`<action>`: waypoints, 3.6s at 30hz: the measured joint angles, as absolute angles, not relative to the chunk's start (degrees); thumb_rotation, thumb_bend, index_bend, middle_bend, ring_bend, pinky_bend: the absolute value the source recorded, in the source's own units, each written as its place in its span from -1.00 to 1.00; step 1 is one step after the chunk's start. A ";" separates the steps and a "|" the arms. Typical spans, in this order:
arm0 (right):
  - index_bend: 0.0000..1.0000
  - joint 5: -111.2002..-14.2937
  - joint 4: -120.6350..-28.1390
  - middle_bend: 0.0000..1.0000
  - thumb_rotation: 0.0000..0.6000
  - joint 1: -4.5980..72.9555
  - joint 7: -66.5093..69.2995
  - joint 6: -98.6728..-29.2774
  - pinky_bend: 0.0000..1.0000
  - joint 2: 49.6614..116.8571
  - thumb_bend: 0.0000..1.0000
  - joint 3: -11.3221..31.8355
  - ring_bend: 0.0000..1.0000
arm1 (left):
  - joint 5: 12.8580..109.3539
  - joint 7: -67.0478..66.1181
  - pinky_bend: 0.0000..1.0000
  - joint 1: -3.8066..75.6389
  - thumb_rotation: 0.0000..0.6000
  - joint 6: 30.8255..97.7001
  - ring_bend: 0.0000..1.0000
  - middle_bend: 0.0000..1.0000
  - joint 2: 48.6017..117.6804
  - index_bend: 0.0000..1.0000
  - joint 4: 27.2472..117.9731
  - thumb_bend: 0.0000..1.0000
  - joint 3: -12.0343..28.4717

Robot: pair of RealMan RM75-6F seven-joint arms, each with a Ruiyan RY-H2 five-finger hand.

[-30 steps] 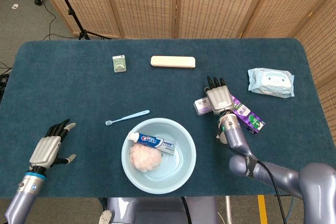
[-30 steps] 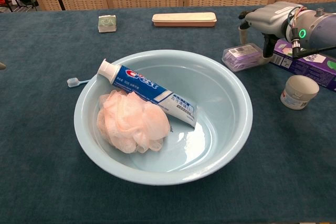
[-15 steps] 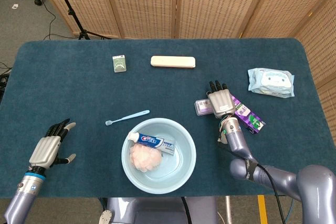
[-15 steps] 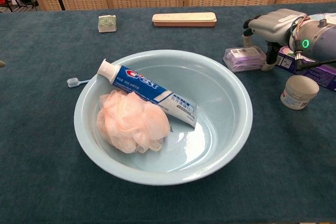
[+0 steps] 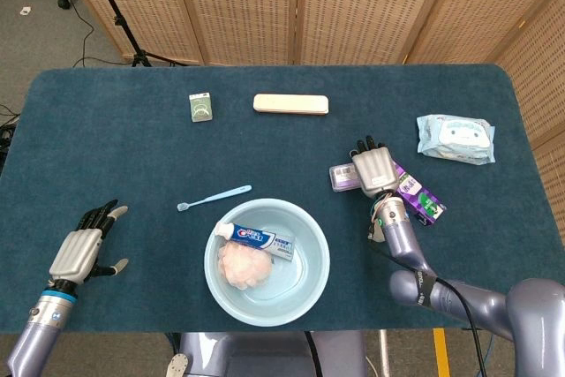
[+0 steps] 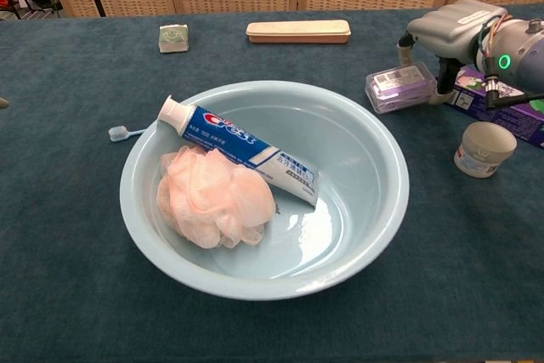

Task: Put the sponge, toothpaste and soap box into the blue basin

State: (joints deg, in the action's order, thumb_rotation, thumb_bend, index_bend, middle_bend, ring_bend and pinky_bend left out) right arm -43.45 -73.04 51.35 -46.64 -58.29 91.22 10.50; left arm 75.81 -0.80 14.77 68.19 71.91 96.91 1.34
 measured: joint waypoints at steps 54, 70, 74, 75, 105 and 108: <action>0.12 -49.36 -118.72 -0.50 1.00 48.34 -66.78 -84.77 -0.23 74.12 -0.48 12.76 -0.65 | 78.67 0.00 -1.00 14.01 1.00 69.37 -1.00 -1.00 69.97 -0.99 99.67 -0.52 0.17; 0.12 -54.78 -125.83 -0.50 1.00 46.26 -69.10 -90.09 -0.23 75.50 -0.49 9.77 -0.65 | 79.81 0.47 -1.00 14.11 1.00 69.01 -1.00 -1.00 69.78 -0.99 100.38 -0.52 -0.44; 0.12 -56.08 -126.64 -0.50 1.00 45.47 -69.50 -90.99 -0.23 76.11 -0.50 8.80 -0.65 | 80.10 0.66 -1.00 14.12 1.00 68.97 -1.00 -1.00 69.72 -0.99 100.48 -0.52 -0.58; 0.12 -56.39 -126.92 -0.50 1.00 45.16 -69.48 -91.27 -0.23 76.27 -0.50 8.52 -0.65 | 80.17 0.75 -1.00 14.13 1.00 68.94 -1.00 -1.00 69.71 -0.99 100.49 -0.52 -0.62; 0.12 -70.74 -132.67 -0.50 1.00 35.74 -77.05 -95.55 -0.22 85.97 -0.51 -0.66 -0.65 | 80.33 -0.21 -1.00 14.32 1.00 68.29 -1.00 -1.00 70.14 -0.99 100.69 -0.52 -1.21; 0.12 -71.37 -132.62 -0.50 1.00 35.51 -78.55 -94.76 -0.21 87.61 -0.51 -0.82 -0.65 | 80.10 -0.08 -1.00 14.31 1.00 68.30 -1.00 -1.00 70.11 -0.99 100.61 -0.52 -1.11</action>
